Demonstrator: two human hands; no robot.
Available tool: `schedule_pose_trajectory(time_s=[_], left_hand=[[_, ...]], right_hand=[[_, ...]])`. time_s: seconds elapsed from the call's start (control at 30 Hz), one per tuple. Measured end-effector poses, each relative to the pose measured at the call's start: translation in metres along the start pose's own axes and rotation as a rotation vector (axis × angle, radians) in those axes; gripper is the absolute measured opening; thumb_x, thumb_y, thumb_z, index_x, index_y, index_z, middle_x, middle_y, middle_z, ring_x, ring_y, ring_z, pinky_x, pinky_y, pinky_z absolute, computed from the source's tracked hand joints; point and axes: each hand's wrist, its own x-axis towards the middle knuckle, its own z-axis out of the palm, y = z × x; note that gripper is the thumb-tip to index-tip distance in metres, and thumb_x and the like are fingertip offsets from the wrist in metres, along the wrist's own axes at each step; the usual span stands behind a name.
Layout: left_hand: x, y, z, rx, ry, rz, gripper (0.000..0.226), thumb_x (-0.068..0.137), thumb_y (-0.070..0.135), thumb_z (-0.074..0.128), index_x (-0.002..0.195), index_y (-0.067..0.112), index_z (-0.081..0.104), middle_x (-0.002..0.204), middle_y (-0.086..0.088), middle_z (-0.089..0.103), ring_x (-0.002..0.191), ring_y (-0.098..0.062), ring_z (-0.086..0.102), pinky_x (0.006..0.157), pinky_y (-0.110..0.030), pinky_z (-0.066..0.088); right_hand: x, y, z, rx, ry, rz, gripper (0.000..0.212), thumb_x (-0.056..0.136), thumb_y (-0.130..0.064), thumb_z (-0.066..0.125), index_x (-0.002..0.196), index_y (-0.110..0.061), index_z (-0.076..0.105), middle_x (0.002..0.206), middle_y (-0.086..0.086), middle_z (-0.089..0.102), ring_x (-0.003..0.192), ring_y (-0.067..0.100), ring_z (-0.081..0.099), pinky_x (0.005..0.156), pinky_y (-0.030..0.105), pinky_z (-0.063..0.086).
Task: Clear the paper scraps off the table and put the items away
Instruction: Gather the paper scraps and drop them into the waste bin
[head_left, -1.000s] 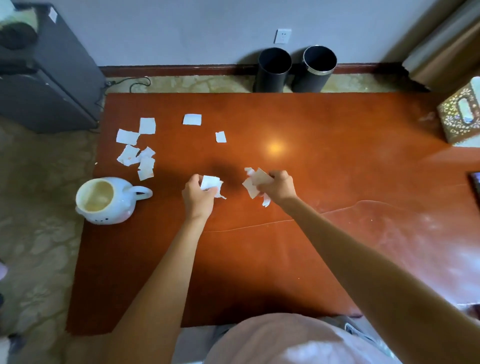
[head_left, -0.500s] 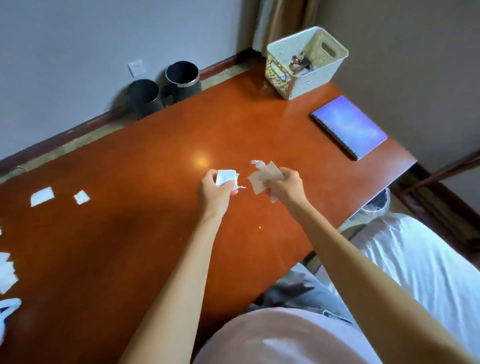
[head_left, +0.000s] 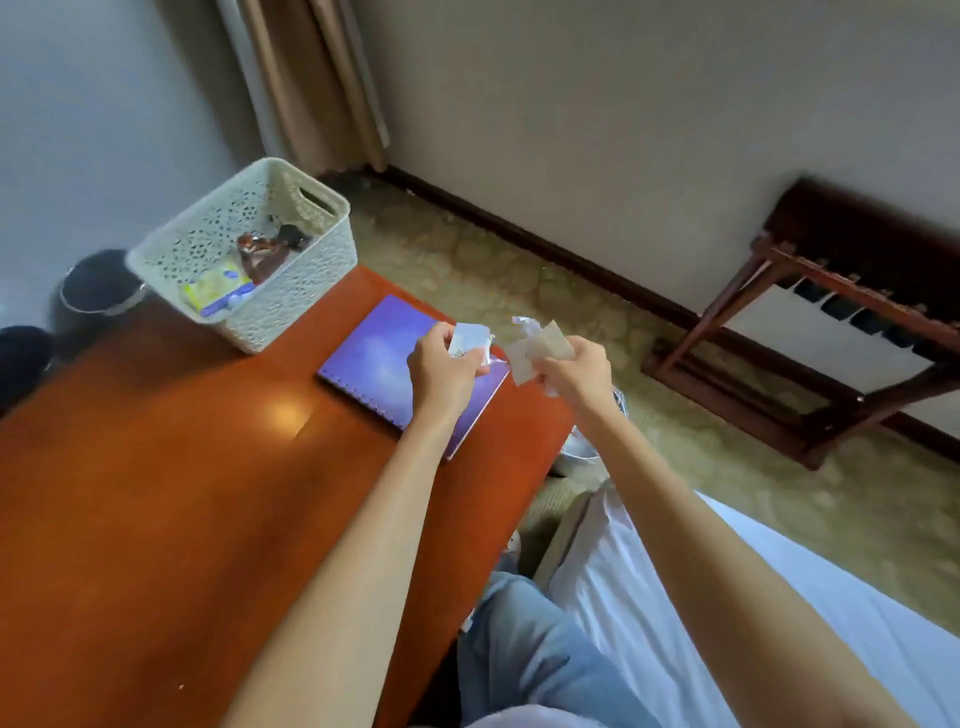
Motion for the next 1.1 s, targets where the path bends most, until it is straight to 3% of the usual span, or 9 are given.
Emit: schedule_pose_trajectory(time_s=[0.17, 0.3, 0.4, 0.5, 0.67, 0.77, 0.87, 0.97, 1.1], left_hand=[[0.067, 0.033, 0.121, 0.076, -0.112, -0.025, 0.014, 0.077, -0.002, 0.060, 0.086, 0.008, 0.060, 0.083, -0.013, 0.067, 0.074, -0.028, 0.067, 0.075, -0.039, 0.055], [0.117, 0.024, 0.206, 0.163, -0.203, -0.093, 0.018, 0.079, -0.004, 0.057, 0.071, 0.011, 0.052, 0.070, -0.001, 0.057, 0.073, -0.028, 0.067, 0.073, -0.038, 0.056], [0.148, -0.002, 0.259, 0.250, -0.247, -0.165, 0.031, 0.080, -0.005, 0.058, 0.060, 0.015, 0.045, 0.084, -0.010, 0.059, 0.083, -0.033, 0.069, 0.068, -0.036, 0.057], [0.176, -0.040, 0.306, 0.354, -0.284, -0.212, 0.032, 0.079, -0.006, 0.057, 0.059, 0.015, 0.044, 0.093, -0.019, 0.063, 0.088, -0.035, 0.068, 0.078, -0.041, 0.058], [0.217, -0.105, 0.371, 0.490, -0.373, -0.317, 0.031, 0.081, -0.008, 0.054, 0.061, 0.013, 0.044, 0.088, -0.015, 0.059, 0.091, -0.036, 0.068, 0.080, -0.045, 0.058], [0.239, -0.146, 0.409, 0.549, -0.429, -0.352, 0.015, 0.083, -0.011, 0.054, 0.078, 0.002, 0.059, 0.089, -0.015, 0.060, 0.096, -0.037, 0.067, 0.083, -0.046, 0.057], [0.258, -0.189, 0.439, 0.628, -0.465, -0.367, 0.012, 0.081, -0.010, 0.058, 0.079, 0.001, 0.059, 0.093, -0.016, 0.060, 0.100, -0.038, 0.065, 0.085, -0.046, 0.056], [0.268, -0.228, 0.458, 0.715, -0.485, -0.380, 0.021, 0.082, -0.009, 0.056, 0.103, -0.007, 0.059, 0.115, -0.022, 0.059, 0.101, -0.039, 0.064, 0.087, -0.045, 0.055], [0.273, -0.266, 0.469, 0.754, -0.489, -0.435, 0.030, 0.085, -0.008, 0.049, 0.114, -0.006, 0.058, 0.120, -0.019, 0.059, 0.106, -0.037, 0.061, 0.089, -0.044, 0.054]], right_hand=[[0.110, 0.015, -0.065, 0.092, 0.060, 0.122, 0.011, 0.080, 0.001, 0.055, 0.073, -0.008, 0.055, 0.065, 0.008, 0.057, 0.043, 0.010, 0.053, 0.042, 0.021, 0.042], [0.185, 0.052, -0.094, 0.053, 0.083, 0.223, 0.011, 0.078, 0.003, 0.054, 0.074, -0.007, 0.056, 0.071, 0.012, 0.058, 0.053, 0.018, 0.054, 0.042, 0.022, 0.043], [0.233, 0.094, -0.104, 0.027, 0.082, 0.313, 0.010, 0.074, 0.003, 0.055, 0.073, -0.006, 0.057, 0.081, 0.015, 0.060, 0.068, 0.025, 0.057, 0.048, 0.027, 0.048], [0.273, 0.146, -0.105, -0.003, 0.067, 0.408, 0.019, 0.074, 0.005, 0.054, 0.064, -0.011, 0.051, 0.079, 0.015, 0.061, 0.062, 0.024, 0.056, 0.049, 0.028, 0.048], [0.321, 0.231, -0.093, -0.035, 0.025, 0.539, 0.024, 0.084, 0.006, 0.048, 0.065, -0.009, 0.049, 0.068, 0.011, 0.060, 0.048, 0.013, 0.053, 0.043, 0.022, 0.045], [0.346, 0.281, -0.079, -0.053, 0.003, 0.587, 0.015, 0.085, 0.008, 0.046, 0.081, -0.003, 0.057, 0.067, 0.009, 0.058, 0.051, 0.014, 0.054, 0.052, 0.030, 0.052], [0.366, 0.325, -0.061, -0.054, -0.029, 0.616, 0.017, 0.085, 0.009, 0.046, 0.090, 0.001, 0.060, 0.060, 0.005, 0.055, 0.059, 0.021, 0.057, 0.068, 0.040, 0.056], [0.381, 0.356, -0.044, -0.056, -0.047, 0.657, 0.015, 0.084, 0.009, 0.046, 0.085, 0.002, 0.059, 0.063, 0.008, 0.058, 0.058, 0.023, 0.057, 0.057, 0.034, 0.052], [0.394, 0.387, -0.026, -0.064, -0.075, 0.689, 0.026, 0.085, 0.006, 0.045, 0.064, -0.010, 0.050, 0.084, 0.017, 0.065, 0.072, 0.026, 0.058, 0.045, 0.027, 0.040]])
